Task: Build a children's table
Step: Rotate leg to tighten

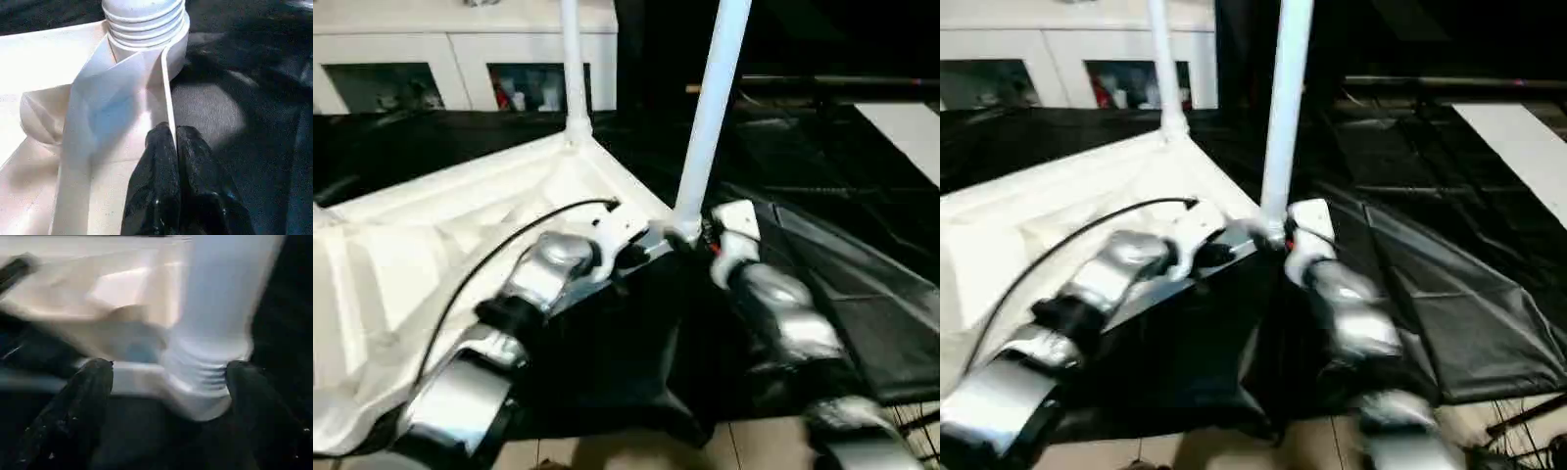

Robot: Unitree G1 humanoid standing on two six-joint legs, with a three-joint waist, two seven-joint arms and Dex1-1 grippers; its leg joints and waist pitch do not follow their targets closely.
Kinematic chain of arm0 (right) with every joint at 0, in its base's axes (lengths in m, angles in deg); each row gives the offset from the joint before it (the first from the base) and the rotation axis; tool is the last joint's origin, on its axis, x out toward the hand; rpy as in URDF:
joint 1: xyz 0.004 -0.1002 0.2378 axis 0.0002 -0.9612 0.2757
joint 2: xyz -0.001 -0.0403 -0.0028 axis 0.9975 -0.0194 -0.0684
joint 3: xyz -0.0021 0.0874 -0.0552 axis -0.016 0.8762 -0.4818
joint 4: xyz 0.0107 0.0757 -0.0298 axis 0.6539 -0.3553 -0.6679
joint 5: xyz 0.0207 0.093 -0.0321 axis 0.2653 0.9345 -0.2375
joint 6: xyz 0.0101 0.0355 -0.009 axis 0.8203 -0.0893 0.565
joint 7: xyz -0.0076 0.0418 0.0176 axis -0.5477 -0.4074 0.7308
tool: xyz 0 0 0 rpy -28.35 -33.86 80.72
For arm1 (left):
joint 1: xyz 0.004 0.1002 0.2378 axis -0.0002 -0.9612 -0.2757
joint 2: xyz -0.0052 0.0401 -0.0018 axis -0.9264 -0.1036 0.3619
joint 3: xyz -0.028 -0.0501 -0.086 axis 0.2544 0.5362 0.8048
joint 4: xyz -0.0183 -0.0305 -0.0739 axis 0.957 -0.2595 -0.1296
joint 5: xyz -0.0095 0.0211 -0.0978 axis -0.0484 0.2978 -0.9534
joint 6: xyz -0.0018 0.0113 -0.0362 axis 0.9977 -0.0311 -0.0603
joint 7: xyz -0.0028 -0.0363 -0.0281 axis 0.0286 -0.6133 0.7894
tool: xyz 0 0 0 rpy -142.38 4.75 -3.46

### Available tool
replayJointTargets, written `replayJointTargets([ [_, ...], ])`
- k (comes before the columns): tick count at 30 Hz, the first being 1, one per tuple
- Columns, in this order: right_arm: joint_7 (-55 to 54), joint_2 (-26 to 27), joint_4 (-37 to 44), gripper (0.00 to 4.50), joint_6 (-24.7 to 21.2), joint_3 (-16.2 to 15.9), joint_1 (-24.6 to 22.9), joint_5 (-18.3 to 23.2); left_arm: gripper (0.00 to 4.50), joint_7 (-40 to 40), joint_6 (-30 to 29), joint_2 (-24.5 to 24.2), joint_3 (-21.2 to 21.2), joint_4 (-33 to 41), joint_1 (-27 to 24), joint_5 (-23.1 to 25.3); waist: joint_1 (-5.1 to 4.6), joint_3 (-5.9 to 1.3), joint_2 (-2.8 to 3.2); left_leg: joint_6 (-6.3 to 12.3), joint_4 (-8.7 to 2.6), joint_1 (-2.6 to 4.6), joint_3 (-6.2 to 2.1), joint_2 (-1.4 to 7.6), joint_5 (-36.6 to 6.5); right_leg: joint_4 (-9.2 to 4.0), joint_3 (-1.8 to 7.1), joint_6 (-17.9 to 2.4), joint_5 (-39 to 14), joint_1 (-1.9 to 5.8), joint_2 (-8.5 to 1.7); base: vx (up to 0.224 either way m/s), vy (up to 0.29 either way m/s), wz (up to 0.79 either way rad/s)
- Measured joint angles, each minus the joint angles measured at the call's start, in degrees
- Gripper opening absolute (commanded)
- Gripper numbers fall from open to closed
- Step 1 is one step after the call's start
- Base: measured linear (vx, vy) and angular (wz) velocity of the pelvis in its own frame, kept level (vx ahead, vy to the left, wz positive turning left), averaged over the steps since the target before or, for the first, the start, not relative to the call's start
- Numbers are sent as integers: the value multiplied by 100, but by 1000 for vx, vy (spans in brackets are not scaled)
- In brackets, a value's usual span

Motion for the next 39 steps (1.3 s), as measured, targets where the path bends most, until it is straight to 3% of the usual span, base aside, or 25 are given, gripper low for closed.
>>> replayJointTargets([
  [7, 1215, -608, 415, 385, -126, -136, -172, 279, 0, 1371, 566, -696, -80, 510, -404, -250, 33, 0, 1, 15, -1, -53, 4, 23, 10, 7, -4, -7, -6, -57, 18, 0, 0, 0],
  [12, 1709, -788, 739, 385, -302, -318, -185, 302, 0, 2197, 566, -893, -308, 912, -580, -345, 235, 0, 4, 27, 20, -76, 7, 24, 17, 21, -8, -13, -9, -70, 12, 0, 0, 0],
  [15, 1933, -893, 843, 385, -358, -380, -191, 299, 0, 2448, 558, -952, -396, 1042, -641, -409, 235, 0, 3, 0, 31, -76, 13, 21, 0, 25, -4, -15, -7, -67, 4, 0, 0, 0],
  [22, 2321, -1002, 846, 368, -358, -583, -241, 271, 0, 2667, 495, -1056, -390, 1210, -765, -526, 205, 0, 3, 0, 34, -74, 12, 24, 1, 37, -7, -15, -7, -70, 5, 0, 0, 0],
  [23, 2337, -1003, 846, 340, -357, -586, -241, 271, 0, 2667, 493, -1056, -388, 1214, -765, -523, 204, 0, 3, 0, 34, -74, 12, 24, 1, 37, -7, -15, -7, -70, 5, 0, 0, 0],
  [32, 2388, -1035, 784, 275, -279, -650, -219, 223, 0, 2587, 499, -1046, -387, 1191, -758, -498, 203, 0, 2, 1, 63, -75, 11, 26, 1, 57, -4, -15, -6, -68, 4, 0, 0, 0],
  [39, 2360, -1017, 761, 268, -282, -639, -219, 222, 0, 2568, 485, -1041, -384, 1187, -753, -492, 204, -1, 1, 2, 67, -74, 10, 26, 1, 62, -4, -15, -6, -67, 5, 0, 0, 0],
])
